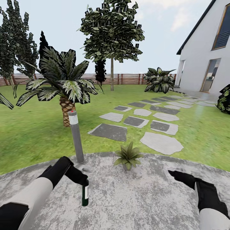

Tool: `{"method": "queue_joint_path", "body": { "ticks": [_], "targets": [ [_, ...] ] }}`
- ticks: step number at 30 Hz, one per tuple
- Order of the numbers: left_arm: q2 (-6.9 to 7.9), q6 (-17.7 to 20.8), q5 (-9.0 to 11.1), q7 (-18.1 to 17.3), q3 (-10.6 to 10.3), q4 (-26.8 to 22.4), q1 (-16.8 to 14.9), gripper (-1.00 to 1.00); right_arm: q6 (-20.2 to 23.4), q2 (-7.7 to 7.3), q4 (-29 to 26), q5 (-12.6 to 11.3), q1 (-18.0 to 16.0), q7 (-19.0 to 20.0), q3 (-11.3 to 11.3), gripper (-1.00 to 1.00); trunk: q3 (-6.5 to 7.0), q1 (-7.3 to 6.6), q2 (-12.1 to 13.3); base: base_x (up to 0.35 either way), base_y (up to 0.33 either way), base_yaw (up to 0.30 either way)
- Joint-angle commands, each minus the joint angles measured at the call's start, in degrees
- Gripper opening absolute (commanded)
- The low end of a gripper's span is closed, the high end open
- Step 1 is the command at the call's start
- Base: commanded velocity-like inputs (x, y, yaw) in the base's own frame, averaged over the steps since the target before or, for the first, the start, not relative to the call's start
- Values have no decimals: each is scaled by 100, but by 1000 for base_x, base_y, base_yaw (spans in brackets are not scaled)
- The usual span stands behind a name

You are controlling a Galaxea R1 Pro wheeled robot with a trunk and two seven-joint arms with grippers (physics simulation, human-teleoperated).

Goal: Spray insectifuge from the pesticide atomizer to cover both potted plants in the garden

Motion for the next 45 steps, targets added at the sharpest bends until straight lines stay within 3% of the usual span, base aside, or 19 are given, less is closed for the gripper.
{"method": "queue_joint_path", "body": {
  "ticks": [1,3,5,8,17,19,22,25,32,38,45],
  "targets": [
    [-29,108,-63,-53,-12,-12,-3,-100,11,-49,326,43,-9,38,-29,100,-6,-1,-4,0,0,0],
    [-62,337,-68,-61,-3,-26,-3,-100,10,-210,814,30,-9,26,-43,100,-6,-1,-4,0,0,0],
    [-72,582,-73,-64,3,-39,-7,-100,14,-271,975,25,-9,18,-47,100,-6,-1,-4,15,0,0],
    [-77,808,-80,-65,6,-50,-23,-100,16,-310,1072,21,-9,19,-50,100,-6,-1,-4,186,0,0],
    [-78,868,-95,-72,-44,-36,-80,-100,16,-321,1133,21,-9,-11,-74,100,-6,-1,-4,279,0,0],
    [-78,868,-96,-72,-175,-30,-81,-100,16,-321,1133,21,-9,-36,-285,100,-6,-1,-4,198,0,0],
    [-78,875,-96,-76,-498,-28,-82,-100,10,-328,1132,27,-9,-46,-972,100,-6,-1,-4,166,0,0],
    [-79,877,-97,-192,-762,-27,-82,-100,8,-330,1127,36,-9,-15,-1308,100,-6,-1,-4,103,0,0],
    [-78,877,-106,-746,-826,-40,-82,-100,15,-327,1123,38,-9,5,-1376,100,-6,-1,-4,13,0,0],
    [-78,877,-122,-817,-864,-38,-314,-100,16,-326,1123,38,-9,5,-1381,100,-6,-1,-4,126,0,-102],
    [-84,877,-116,-830,-1205,-28,-473,-100,16,-324,1123,38,-9,2,-1386,100,-6,-1,-4,322,0,-125]
  ]
}}
